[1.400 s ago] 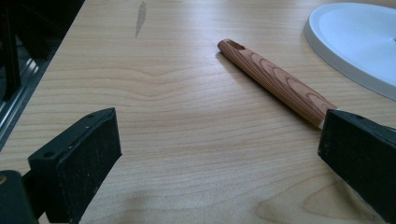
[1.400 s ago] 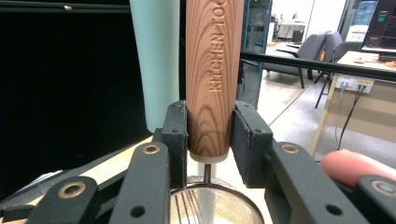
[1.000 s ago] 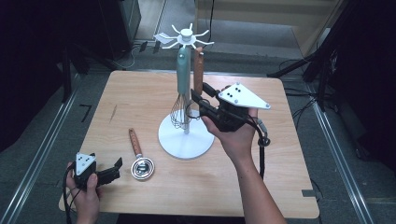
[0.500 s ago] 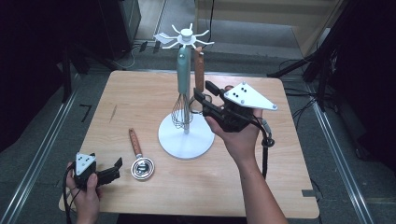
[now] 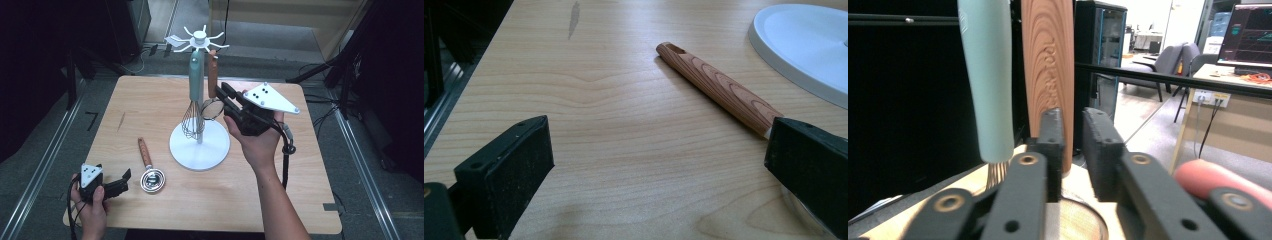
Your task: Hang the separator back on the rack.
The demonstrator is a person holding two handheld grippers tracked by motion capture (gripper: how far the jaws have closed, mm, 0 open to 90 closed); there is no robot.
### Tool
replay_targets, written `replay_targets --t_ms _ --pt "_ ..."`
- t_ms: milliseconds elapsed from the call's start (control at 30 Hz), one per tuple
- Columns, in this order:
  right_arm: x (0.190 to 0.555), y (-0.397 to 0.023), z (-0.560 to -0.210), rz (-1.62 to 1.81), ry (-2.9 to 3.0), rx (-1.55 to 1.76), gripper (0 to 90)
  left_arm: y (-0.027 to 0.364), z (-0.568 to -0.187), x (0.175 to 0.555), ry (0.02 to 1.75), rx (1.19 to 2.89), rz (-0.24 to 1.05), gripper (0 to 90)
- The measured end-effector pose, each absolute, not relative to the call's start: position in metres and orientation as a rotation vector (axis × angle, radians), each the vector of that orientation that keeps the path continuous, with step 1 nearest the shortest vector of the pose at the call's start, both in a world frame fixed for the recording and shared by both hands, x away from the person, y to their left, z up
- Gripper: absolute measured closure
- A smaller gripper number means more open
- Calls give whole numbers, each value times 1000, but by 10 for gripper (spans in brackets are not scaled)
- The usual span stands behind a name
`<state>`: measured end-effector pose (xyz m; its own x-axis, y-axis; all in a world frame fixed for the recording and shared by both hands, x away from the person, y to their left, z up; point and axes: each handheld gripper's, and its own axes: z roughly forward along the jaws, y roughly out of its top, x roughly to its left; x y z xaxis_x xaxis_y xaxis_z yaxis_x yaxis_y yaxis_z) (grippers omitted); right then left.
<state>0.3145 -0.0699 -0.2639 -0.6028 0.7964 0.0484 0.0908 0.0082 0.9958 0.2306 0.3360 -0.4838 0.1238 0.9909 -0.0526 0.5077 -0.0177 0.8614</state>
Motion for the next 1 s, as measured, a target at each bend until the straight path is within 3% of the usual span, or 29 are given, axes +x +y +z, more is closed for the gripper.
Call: replay_targets --t_ms 200,1000 --pt "322 -67 -255 1643 1677 888 900 336 -484 231 1485 1633 792 0" --pt "343 -64 -239 1699 1613 782 900 336 -484 231 1485 1633 787 0"
